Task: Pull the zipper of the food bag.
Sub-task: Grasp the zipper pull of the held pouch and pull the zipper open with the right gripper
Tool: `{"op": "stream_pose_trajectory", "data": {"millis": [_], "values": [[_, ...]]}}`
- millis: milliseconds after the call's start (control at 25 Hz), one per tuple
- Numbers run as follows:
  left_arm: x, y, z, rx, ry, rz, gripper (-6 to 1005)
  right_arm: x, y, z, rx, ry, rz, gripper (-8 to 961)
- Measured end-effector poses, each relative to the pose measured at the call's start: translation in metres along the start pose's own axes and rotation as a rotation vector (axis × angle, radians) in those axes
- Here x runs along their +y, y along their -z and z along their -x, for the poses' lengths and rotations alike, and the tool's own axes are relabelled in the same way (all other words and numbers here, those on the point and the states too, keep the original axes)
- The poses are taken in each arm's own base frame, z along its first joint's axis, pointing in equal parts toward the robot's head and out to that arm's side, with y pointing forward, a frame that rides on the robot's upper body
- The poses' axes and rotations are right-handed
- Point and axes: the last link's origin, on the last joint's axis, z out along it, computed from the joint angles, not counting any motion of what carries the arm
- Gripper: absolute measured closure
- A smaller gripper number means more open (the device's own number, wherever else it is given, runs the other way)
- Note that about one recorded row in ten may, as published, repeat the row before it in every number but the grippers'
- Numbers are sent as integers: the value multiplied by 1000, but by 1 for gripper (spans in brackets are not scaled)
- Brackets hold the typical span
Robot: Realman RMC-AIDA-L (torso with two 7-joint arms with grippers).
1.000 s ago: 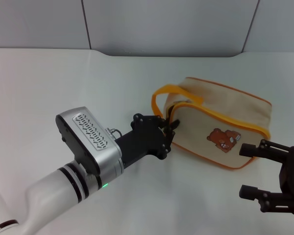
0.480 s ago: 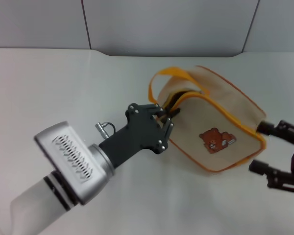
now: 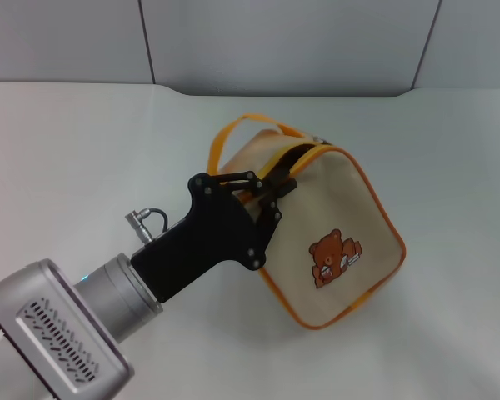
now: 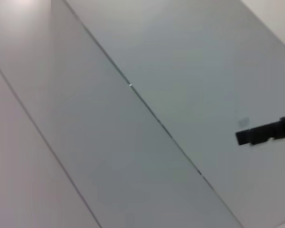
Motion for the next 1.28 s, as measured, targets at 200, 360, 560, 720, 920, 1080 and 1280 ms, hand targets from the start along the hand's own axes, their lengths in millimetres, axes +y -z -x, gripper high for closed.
{"op": "stream_pose_trajectory", "data": {"millis": [200,360,560,720,920,1080,1280], "values": [[-3,4,0,9,-38,4,939,2,-13,-17,66,28,-60,116],[-5,7,1,10,-53,10,941,6,-32,-30,117,48,-37,117],[-8,8,1,18,-65,11,944,17,-52,-39,138,58,11,118],[-9,8,1,19,-70,11,944,36,-65,-45,162,35,124,119],[-10,9,2,16,-74,11,944,62,-68,-53,202,44,298,118],[-9,8,2,15,-74,12,944,78,-65,-56,207,97,397,117],[-9,8,3,12,-73,14,944,84,-60,-55,186,148,379,118]]}}
